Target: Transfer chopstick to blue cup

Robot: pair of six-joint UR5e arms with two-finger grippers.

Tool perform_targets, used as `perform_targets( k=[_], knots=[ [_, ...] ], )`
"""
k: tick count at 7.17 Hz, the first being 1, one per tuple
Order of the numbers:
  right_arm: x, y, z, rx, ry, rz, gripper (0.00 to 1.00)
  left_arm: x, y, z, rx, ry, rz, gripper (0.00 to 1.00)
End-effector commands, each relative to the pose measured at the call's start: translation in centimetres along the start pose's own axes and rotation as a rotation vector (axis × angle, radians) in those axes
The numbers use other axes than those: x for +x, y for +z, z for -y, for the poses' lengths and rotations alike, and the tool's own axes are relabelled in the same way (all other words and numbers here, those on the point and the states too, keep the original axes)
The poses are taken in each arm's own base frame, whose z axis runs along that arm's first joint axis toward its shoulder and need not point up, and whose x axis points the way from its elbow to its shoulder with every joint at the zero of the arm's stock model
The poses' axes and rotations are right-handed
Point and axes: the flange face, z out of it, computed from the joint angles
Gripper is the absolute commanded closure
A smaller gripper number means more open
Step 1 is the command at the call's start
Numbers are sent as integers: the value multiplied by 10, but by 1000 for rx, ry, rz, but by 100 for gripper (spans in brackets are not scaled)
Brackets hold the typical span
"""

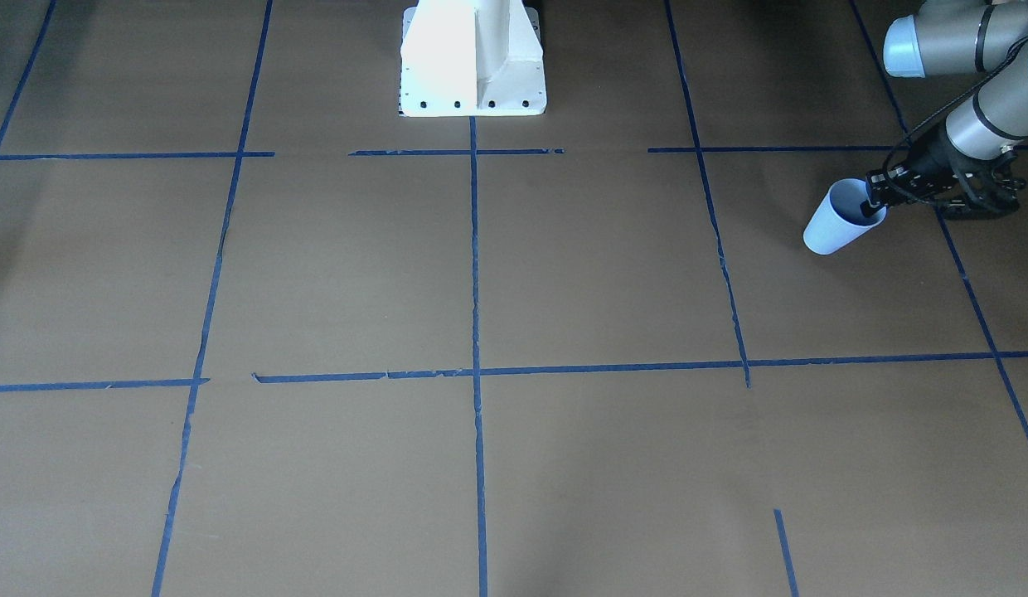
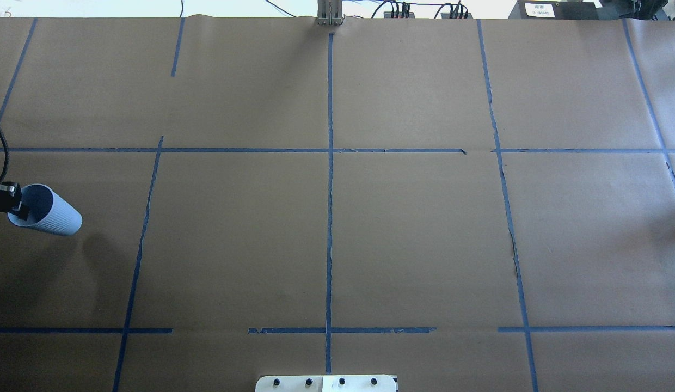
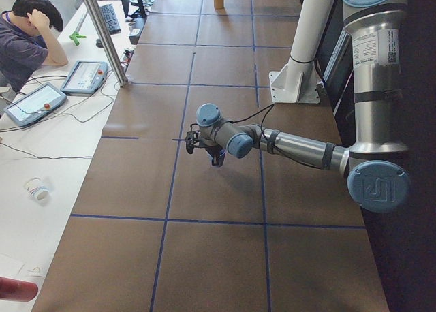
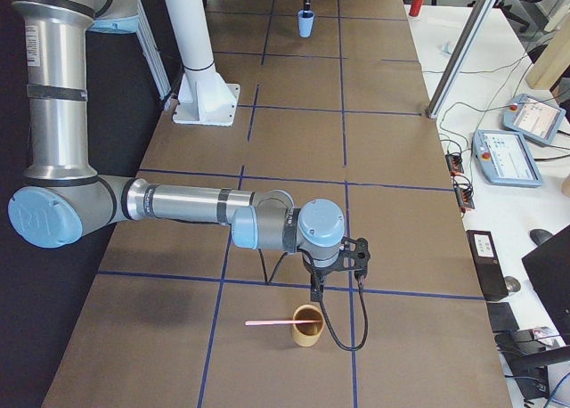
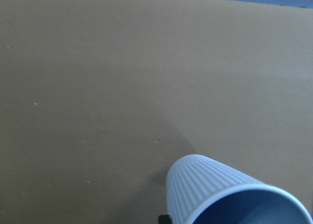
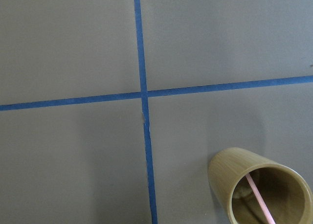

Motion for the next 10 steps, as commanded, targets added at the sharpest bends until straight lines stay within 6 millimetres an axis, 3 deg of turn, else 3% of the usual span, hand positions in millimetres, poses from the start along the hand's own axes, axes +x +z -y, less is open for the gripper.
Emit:
perform_targets(
  k=[1, 2, 3, 4, 5, 6, 7, 8, 10],
  knots=[
    [0, 0, 0, -1, 2, 1, 0, 113, -61, 25, -6, -100, 0, 100],
    [0, 0, 0, -3, 5, 7, 0, 188, -87, 39, -1, -174, -16, 100],
    [0, 1, 0, -2, 2, 9, 0, 259, -71, 25, -48, -220, -27, 100],
    [-1, 0, 0, -1, 0, 12, 0, 329, -39, 1, -39, -262, -3, 100],
    [-1, 0, 0, -1, 0, 12, 0, 387, -25, -13, -15, -301, -4, 100],
    [-2, -1, 1, 0, 0, 12, 0, 429, -10, -28, -30, -337, -8, 100],
    [-3, -2, 0, 3, -4, 12, 0, 472, 22, -30, 34, -316, 16, 100],
    [-2, -1, -1, 2, -1, 12, 0, 493, 63, -30, 84, -323, -32, 100],
    [-2, -1, -1, 2, -2, 12, 0, 509, 87, -19, 82, -318, -45, 100]
  ],
)
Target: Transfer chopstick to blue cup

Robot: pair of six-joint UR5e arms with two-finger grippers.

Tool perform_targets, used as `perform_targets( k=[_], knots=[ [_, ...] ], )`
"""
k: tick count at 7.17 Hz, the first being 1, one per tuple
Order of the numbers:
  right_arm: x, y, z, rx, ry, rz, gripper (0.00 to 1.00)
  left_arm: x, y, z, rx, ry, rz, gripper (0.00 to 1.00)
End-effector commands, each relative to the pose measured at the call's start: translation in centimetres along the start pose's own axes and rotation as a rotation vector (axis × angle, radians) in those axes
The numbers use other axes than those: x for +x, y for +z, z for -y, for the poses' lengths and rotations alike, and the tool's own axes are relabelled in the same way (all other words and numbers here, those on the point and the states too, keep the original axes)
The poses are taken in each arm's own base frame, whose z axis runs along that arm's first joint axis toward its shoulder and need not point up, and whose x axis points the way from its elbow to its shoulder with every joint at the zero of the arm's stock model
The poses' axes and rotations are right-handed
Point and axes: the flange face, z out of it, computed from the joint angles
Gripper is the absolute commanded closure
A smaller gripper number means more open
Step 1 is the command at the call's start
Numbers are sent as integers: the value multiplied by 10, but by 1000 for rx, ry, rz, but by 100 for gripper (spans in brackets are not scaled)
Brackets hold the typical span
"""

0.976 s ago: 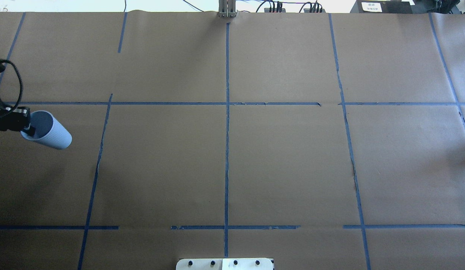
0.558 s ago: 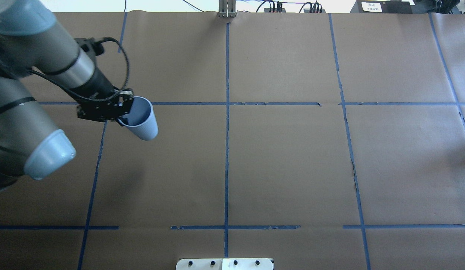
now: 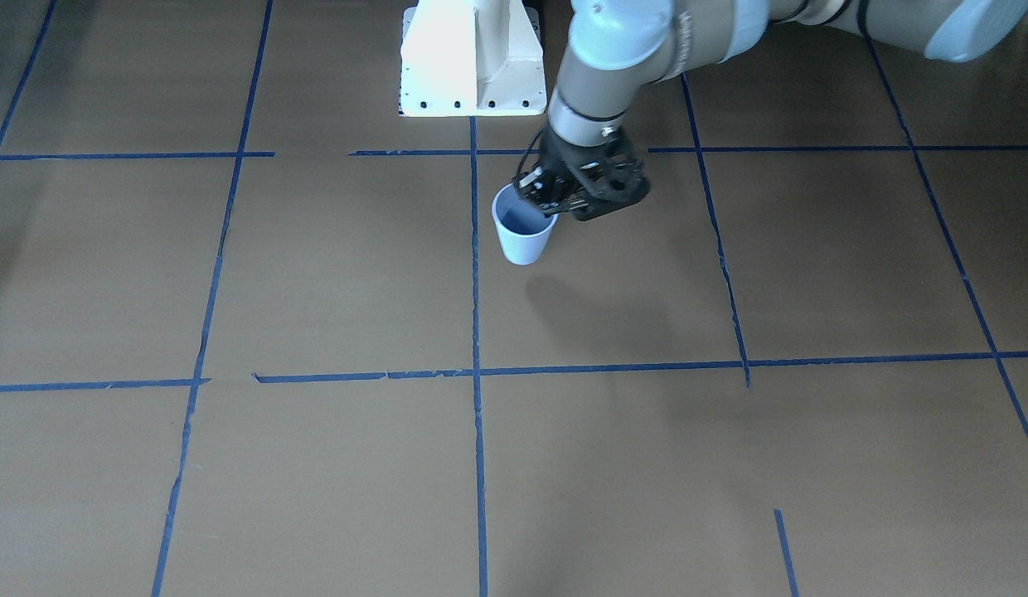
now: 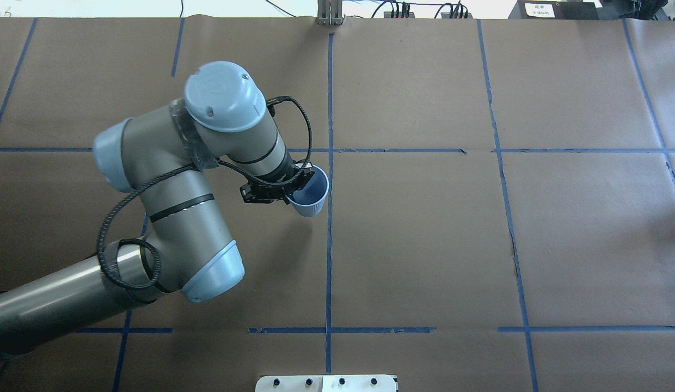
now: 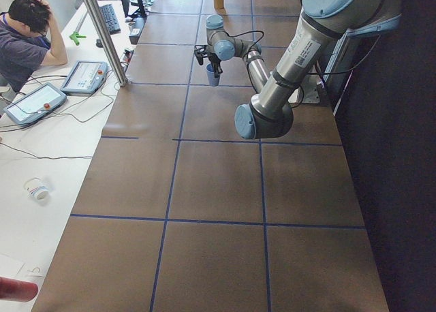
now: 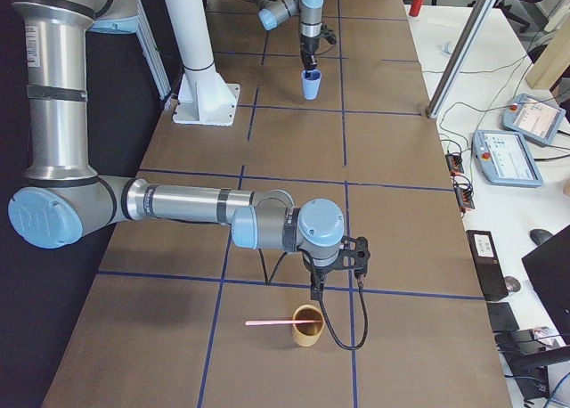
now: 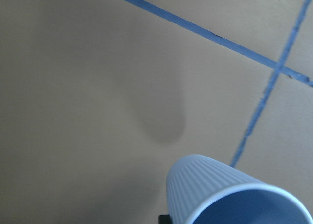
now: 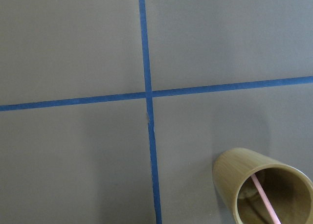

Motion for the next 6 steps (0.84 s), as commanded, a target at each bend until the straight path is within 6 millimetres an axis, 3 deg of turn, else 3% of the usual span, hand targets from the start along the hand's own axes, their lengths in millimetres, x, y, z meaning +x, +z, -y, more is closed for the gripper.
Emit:
perform_targets(
  k=[1, 2, 3, 4, 6],
  knots=[
    [0, 0, 0, 0, -1, 0, 0, 15, 19, -2, 4, 2, -3, 100],
    [-1, 0, 0, 1, -2, 0, 0, 12, 22, -1, 3, 5, 1, 94],
    [-1, 0, 0, 1, -2, 0, 0, 11, 23, 0, 4, 4, 2, 80],
    [-1, -1, 0, 2, -3, 0, 0, 11, 23, -2, 2, 7, 1, 1],
    [-1, -1, 0, 2, -3, 0, 0, 12, 17, -7, 0, 15, -10, 0]
  ],
)
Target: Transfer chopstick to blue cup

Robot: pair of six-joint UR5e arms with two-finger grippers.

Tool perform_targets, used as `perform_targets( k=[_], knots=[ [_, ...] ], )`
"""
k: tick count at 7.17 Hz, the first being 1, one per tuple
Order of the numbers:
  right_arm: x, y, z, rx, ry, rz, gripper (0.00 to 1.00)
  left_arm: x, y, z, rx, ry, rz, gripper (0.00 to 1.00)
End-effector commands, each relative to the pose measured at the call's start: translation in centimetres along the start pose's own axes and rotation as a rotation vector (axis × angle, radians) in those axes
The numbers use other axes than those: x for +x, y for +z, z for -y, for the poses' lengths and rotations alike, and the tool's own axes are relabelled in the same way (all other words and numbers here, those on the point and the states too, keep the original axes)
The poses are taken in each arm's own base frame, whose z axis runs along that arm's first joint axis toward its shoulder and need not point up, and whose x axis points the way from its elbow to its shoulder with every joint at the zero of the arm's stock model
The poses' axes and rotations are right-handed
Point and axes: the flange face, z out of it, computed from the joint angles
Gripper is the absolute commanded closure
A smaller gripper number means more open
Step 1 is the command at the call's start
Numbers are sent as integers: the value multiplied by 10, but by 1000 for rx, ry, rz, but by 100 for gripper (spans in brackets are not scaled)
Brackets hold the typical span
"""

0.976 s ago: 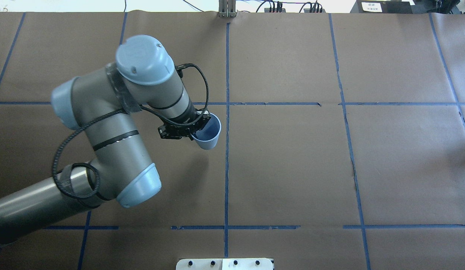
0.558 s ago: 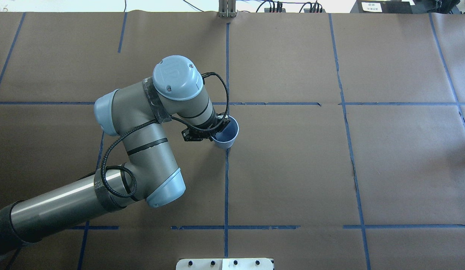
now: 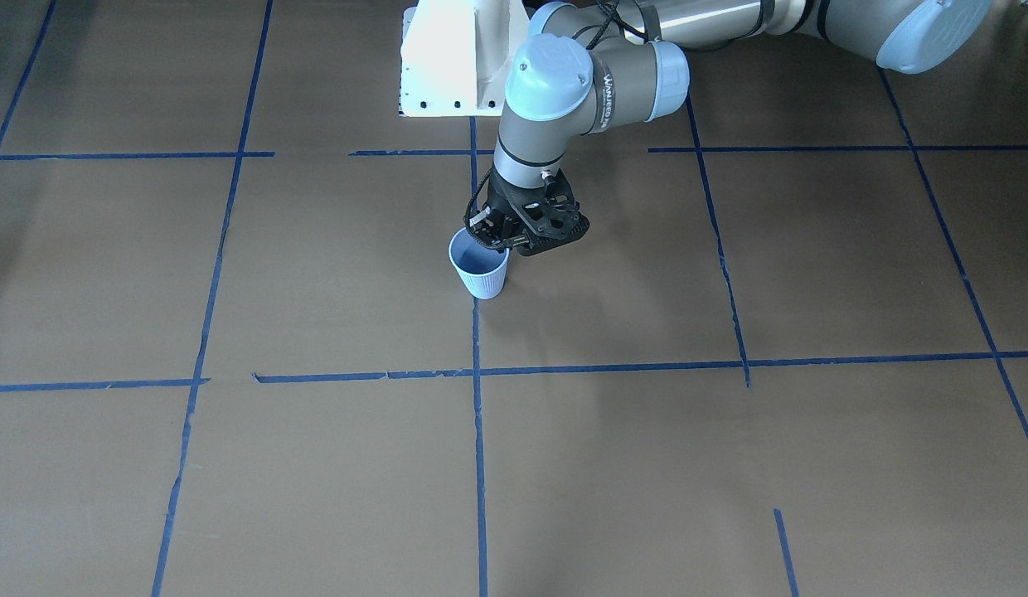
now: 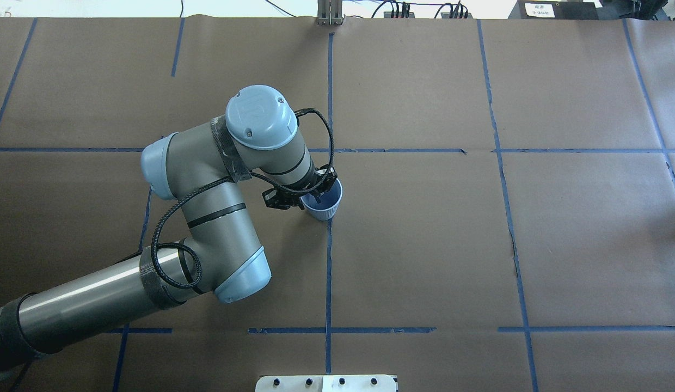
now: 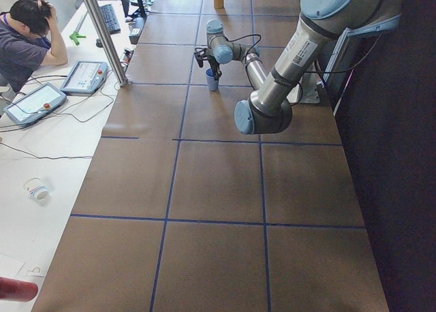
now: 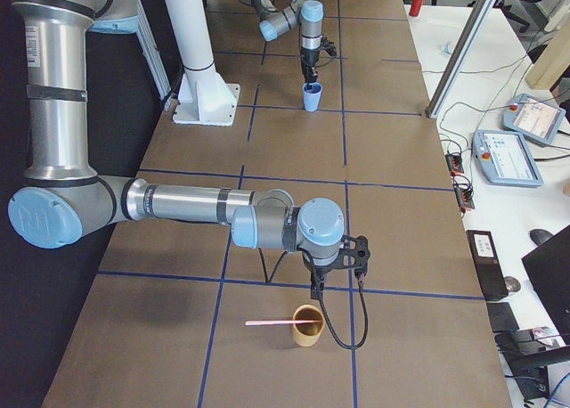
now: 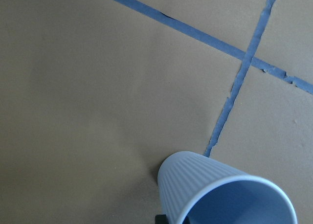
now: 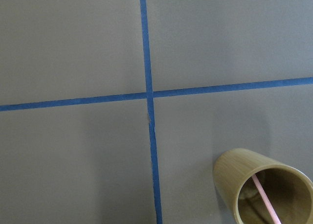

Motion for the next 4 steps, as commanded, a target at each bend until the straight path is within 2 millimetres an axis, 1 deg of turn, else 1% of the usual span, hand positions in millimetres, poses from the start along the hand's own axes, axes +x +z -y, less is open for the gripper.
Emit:
perform_targets(
  k=[1, 2, 3, 4],
  knots=[
    [-1, -1, 0, 1, -1, 0, 0, 2, -22, -5, 3, 11, -35, 0],
    [-4, -3, 1, 8, -9, -1, 0, 4, -44, -12, 2, 19, -63, 0],
    [-7, -6, 4, 13, -17, -2, 0, -1, -81, -12, 14, 6, -64, 0],
    [-16, -13, 5, 26, -32, 2, 0, -13, -121, -10, 33, -11, -69, 0]
  ],
)
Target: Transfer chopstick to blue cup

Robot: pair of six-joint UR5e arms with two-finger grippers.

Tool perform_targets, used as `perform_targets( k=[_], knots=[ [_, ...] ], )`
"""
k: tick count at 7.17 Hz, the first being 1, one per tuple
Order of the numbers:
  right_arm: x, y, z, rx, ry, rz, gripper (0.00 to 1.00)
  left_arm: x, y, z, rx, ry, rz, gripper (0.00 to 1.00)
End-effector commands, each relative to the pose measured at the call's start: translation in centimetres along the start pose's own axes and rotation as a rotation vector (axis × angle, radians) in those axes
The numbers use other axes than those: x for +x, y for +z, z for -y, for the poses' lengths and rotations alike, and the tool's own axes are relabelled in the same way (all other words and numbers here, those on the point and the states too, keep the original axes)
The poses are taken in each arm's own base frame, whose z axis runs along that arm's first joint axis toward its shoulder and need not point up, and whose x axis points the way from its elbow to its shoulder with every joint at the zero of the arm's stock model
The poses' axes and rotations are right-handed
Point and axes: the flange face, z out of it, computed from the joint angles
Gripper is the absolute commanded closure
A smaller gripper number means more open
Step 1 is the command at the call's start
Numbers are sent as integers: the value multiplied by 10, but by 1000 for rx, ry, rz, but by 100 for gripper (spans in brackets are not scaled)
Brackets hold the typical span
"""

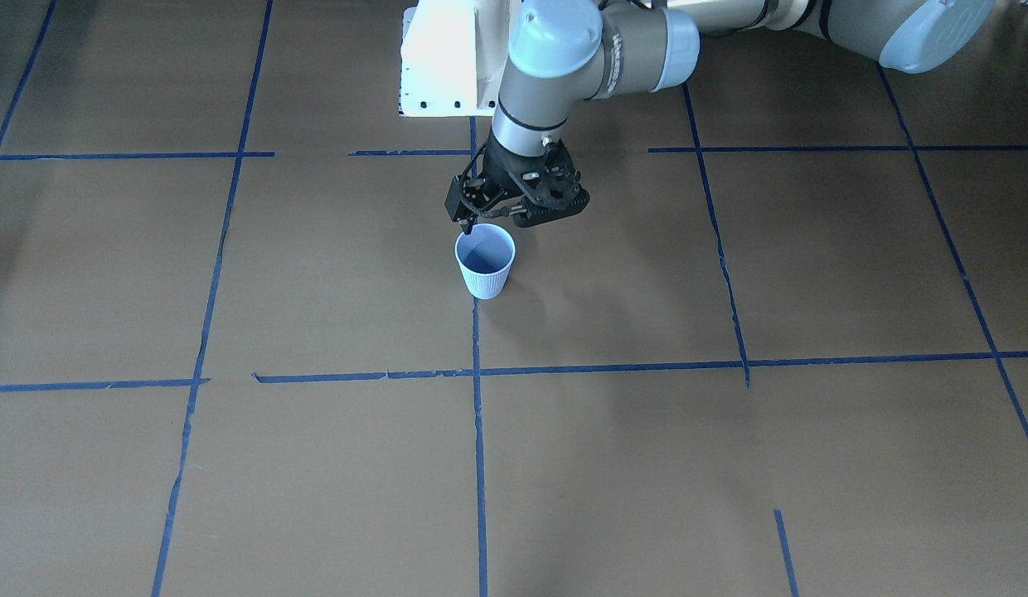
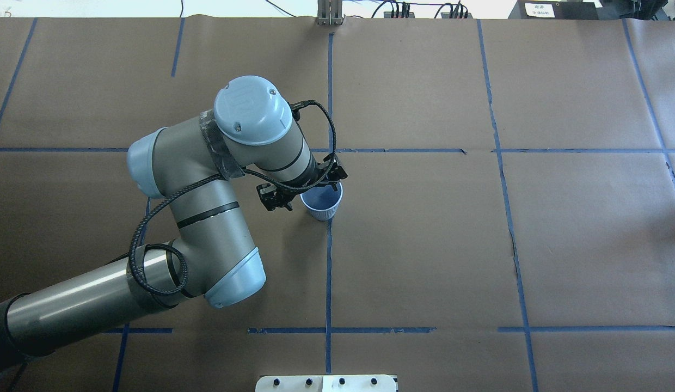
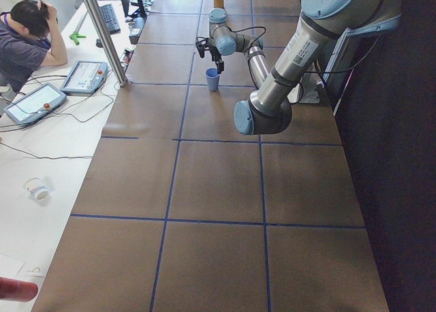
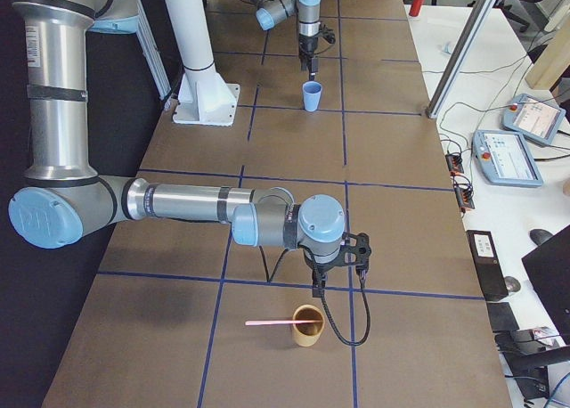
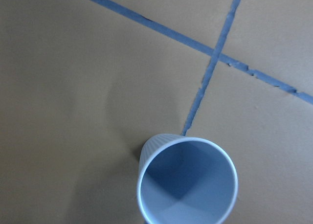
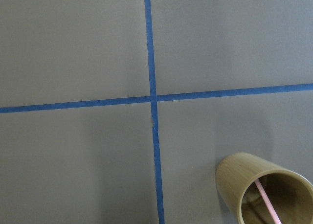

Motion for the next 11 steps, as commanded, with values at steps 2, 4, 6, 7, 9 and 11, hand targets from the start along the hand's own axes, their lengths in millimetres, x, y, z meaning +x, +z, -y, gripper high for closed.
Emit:
perform_targets(
  k=[2, 4, 6, 7, 9, 11],
  knots=[
    [19, 18, -8, -36, 38, -5, 0, -54, -111, 35, -5, -64, -62, 0],
    [47, 39, -39, -29, 10, -10, 0, -95, -158, 68, -4, -67, -99, 0],
    [61, 50, -66, -30, -57, -12, 0, -123, -199, 86, -5, -95, -143, 0],
    [68, 47, -69, -30, -108, -15, 0, -124, -200, 86, -7, -95, -143, 0],
    [77, 38, -70, -17, -83, -17, 0, -125, -202, 83, -6, -91, -148, 0],
    [85, 38, -76, -21, -57, -18, 0, -126, -205, 80, -7, -86, -154, 0]
  ],
)
